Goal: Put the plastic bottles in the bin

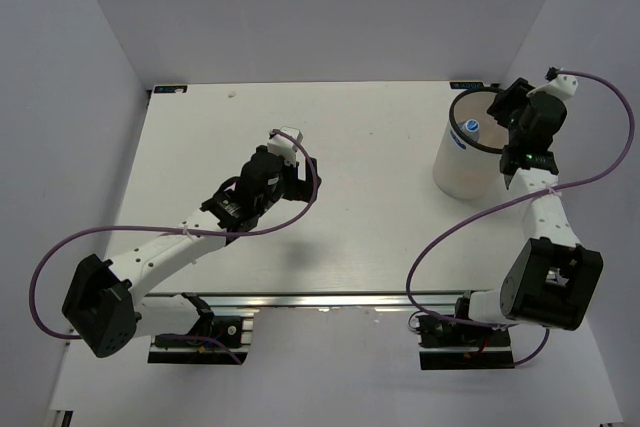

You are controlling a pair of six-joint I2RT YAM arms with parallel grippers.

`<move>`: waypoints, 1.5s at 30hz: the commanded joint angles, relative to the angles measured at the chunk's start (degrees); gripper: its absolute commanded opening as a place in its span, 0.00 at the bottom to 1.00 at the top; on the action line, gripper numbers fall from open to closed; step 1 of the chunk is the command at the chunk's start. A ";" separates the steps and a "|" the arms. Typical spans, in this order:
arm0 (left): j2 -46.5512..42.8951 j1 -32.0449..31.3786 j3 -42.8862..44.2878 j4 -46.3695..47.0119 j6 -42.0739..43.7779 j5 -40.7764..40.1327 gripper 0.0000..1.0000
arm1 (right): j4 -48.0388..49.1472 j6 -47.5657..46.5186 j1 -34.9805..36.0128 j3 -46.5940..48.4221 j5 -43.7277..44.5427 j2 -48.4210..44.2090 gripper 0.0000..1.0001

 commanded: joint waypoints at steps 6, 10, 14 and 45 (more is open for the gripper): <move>-1.11 0.43 1.24 -0.40 -0.79 -3.99 0.98 | -13.00 -2.57 -0.20 13.18 6.30 -3.31 0.89; -2.25 2.09 2.20 -0.59 -2.19 -6.37 0.98 | -25.83 -4.86 -0.20 28.62 8.41 -1.73 0.89; -2.25 6.48 2.91 -0.58 -4.48 -5.77 0.98 | -33.32 -3.90 -0.20 31.84 7.19 -2.78 0.89; -3.13 31.36 -3.95 0.82 -16.88 2.41 0.98 | -4.58 15.00 48.84 -30.92 14.91 -20.53 0.89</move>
